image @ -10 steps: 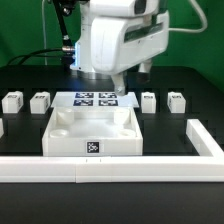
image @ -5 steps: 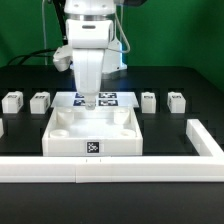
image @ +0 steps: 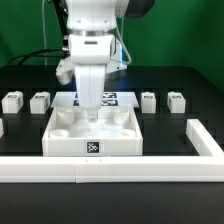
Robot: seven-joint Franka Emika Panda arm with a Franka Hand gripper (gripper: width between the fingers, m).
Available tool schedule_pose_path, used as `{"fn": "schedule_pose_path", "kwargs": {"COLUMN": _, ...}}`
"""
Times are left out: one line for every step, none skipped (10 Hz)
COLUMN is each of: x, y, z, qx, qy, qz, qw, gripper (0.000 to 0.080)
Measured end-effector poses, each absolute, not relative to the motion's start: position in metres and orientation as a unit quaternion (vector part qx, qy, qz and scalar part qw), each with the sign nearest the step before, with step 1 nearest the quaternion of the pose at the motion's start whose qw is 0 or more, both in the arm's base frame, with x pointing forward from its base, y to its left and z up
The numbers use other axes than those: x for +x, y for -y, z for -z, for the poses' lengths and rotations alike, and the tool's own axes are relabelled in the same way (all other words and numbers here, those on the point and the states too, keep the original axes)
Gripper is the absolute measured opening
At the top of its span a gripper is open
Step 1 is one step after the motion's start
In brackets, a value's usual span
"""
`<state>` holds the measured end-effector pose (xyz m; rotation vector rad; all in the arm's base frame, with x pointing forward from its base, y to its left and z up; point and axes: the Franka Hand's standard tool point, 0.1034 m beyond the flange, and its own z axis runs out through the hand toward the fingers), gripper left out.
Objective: Assemble square table
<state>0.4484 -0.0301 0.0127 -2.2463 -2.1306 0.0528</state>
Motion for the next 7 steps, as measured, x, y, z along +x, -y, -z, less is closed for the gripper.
{"fn": "schedule_pose_path", "kwargs": {"x": 0.4479, "y": 0.0297, "z": -0.0093, "qx": -0.725, "qy": 0.688, "qz": -0.015, "qw": 0.022, "gripper": 0.0650}}
{"fn": "schedule_pose_path", "kwargs": {"x": 0.4481, "y": 0.0299, "z": -0.0097, "qx": -0.726, "qy": 0.688, "qz": -0.015, "qw": 0.022, "gripper": 0.0522}}
{"fn": "schedule_pose_path", "kwargs": {"x": 0.4480, "y": 0.0299, "z": -0.0095, "qx": -0.726, "qy": 0.688, "qz": -0.015, "qw": 0.022, "gripper": 0.0522}}
{"fn": "schedule_pose_path", "kwargs": {"x": 0.4478, "y": 0.0299, "z": -0.0094, "qx": -0.726, "qy": 0.688, "qz": -0.016, "qw": 0.022, "gripper": 0.0370}}
{"fn": "schedule_pose_path", "kwargs": {"x": 0.4477, "y": 0.0299, "z": -0.0092, "qx": -0.726, "qy": 0.688, "qz": -0.016, "qw": 0.022, "gripper": 0.0230}}
{"fn": "schedule_pose_path", "kwargs": {"x": 0.4477, "y": 0.0299, "z": -0.0092, "qx": -0.726, "qy": 0.688, "qz": -0.016, "qw": 0.022, "gripper": 0.0099}}
{"fn": "schedule_pose_path", "kwargs": {"x": 0.4489, "y": 0.0299, "z": -0.0099, "qx": -0.726, "qy": 0.688, "qz": -0.014, "qw": 0.021, "gripper": 0.0099}}
